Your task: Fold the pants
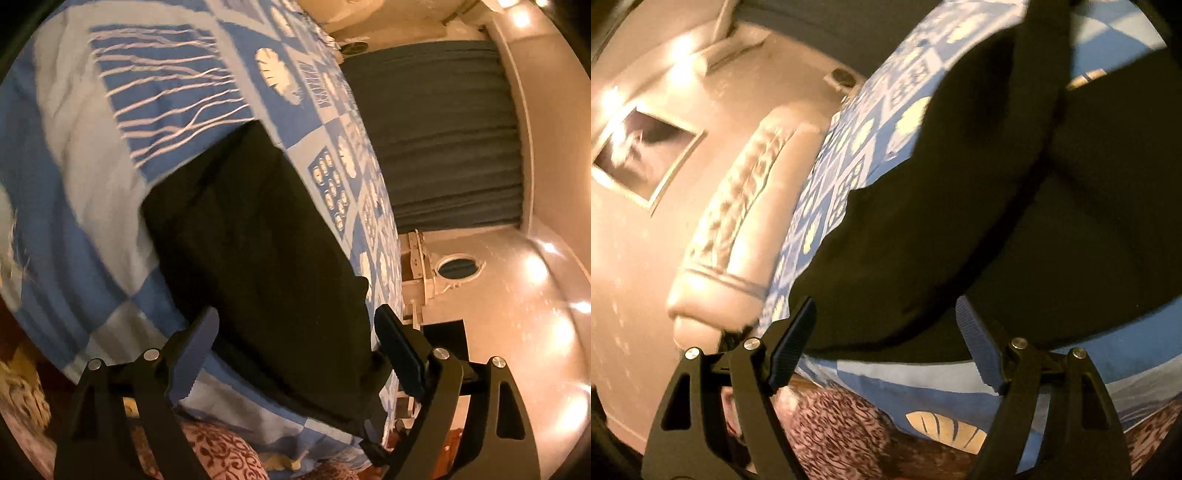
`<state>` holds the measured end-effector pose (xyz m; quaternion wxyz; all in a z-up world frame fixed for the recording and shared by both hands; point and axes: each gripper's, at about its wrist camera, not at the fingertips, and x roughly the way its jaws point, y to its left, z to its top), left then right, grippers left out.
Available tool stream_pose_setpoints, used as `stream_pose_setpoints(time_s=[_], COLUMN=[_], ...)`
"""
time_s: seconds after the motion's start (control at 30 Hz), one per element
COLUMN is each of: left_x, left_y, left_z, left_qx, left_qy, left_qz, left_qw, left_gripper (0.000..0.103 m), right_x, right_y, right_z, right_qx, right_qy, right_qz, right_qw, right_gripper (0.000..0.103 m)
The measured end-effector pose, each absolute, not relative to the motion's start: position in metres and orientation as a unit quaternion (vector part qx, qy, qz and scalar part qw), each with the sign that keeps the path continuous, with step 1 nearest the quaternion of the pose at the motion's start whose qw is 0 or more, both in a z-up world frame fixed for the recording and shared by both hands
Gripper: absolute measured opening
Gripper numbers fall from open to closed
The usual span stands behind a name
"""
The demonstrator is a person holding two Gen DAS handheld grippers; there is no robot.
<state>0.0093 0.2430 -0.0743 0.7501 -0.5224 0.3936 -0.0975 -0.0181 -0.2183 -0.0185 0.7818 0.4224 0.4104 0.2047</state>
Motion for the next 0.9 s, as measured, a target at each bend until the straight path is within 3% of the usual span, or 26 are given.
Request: stream_pose_setpoints(time_s=[0.53, 0.7, 0.73, 0.8, 0.87, 0.9], left_x=[0.013, 0.015, 0.016, 0.019, 0.023, 0.025], left_y=[0.236, 0.235, 0.236, 0.236, 0.238, 0.241], left_z=[-0.083, -0.081, -0.081, -0.082, -0.087, -0.091], left_qx=[-0.51, -0.5, -0.498, -0.479, -0.461, -0.461], left_qy=[0.398, 0.399, 0.4, 0.415, 0.432, 0.436], left_qz=[-0.057, -0.032, -0.028, -0.007, 0.006, 0.01], left_qw=[0.76, 0.768, 0.769, 0.773, 0.776, 0.773], left_gripper=[0.085, 0.083, 0.079, 0.053, 0.033, 0.027], right_x=[-0.006, 0.004, 0.007, 0.011, 0.019, 0.02], right_y=[-0.215, -0.202, -0.198, -0.191, -0.187, -0.187], right_z=[-0.037, -0.035, -0.033, -0.035, -0.044, -0.047], right_qx=[0.484, 0.457, 0.443, 0.421, 0.42, 0.425], right_qy=[0.41, 0.426, 0.431, 0.443, 0.455, 0.455], right_qz=[0.178, 0.145, 0.134, 0.126, 0.12, 0.117], right_qw=[0.752, 0.767, 0.775, 0.782, 0.777, 0.774], right_gripper=[0.079, 0.078, 0.075, 0.04, 0.021, 0.016])
